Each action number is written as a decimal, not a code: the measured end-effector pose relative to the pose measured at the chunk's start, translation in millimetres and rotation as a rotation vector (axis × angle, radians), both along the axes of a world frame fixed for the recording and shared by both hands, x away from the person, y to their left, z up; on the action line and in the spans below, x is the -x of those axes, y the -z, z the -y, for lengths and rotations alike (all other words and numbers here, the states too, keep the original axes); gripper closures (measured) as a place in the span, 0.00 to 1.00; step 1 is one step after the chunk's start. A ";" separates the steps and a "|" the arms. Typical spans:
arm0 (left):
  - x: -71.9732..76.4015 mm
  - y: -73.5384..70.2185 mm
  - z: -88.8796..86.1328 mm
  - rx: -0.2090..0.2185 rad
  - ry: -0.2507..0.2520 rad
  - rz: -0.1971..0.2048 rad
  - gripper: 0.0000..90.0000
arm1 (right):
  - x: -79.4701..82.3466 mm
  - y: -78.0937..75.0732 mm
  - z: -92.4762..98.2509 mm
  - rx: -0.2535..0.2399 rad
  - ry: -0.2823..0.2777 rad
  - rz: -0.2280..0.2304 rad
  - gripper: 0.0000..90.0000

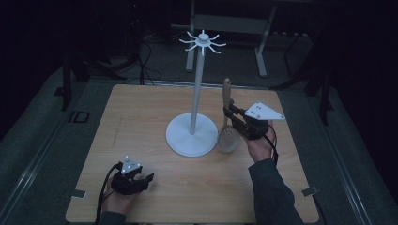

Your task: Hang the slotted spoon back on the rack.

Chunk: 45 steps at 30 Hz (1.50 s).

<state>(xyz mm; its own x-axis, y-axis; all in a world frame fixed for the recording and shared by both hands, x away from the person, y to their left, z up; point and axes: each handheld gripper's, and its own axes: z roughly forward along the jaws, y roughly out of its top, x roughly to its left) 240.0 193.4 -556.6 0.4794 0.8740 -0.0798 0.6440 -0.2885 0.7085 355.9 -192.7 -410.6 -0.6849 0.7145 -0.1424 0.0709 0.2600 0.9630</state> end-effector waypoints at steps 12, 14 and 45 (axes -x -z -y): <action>-0.1 0.1 0.0 -0.001 0.001 -0.001 0.48 | -1.8 -7.7 -3.1 -0.028 -0.004 -0.007 0.84; -0.2 0.2 0.1 -0.001 0.001 -0.001 0.48 | -2.1 -9.2 -3.8 -0.025 -0.005 -0.005 0.84; 0.3 -0.2 -0.6 0.003 -0.003 -0.001 0.48 | -9.0 -29.3 -12.5 -0.091 -0.034 -0.031 0.84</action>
<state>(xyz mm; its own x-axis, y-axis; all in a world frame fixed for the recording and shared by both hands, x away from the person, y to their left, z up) 239.7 194.0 -556.4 0.4762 0.8754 -0.0834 0.6460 -0.2840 0.7086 364.9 -180.3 -381.2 -0.7122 0.6997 -0.0561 0.0940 0.1743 0.9802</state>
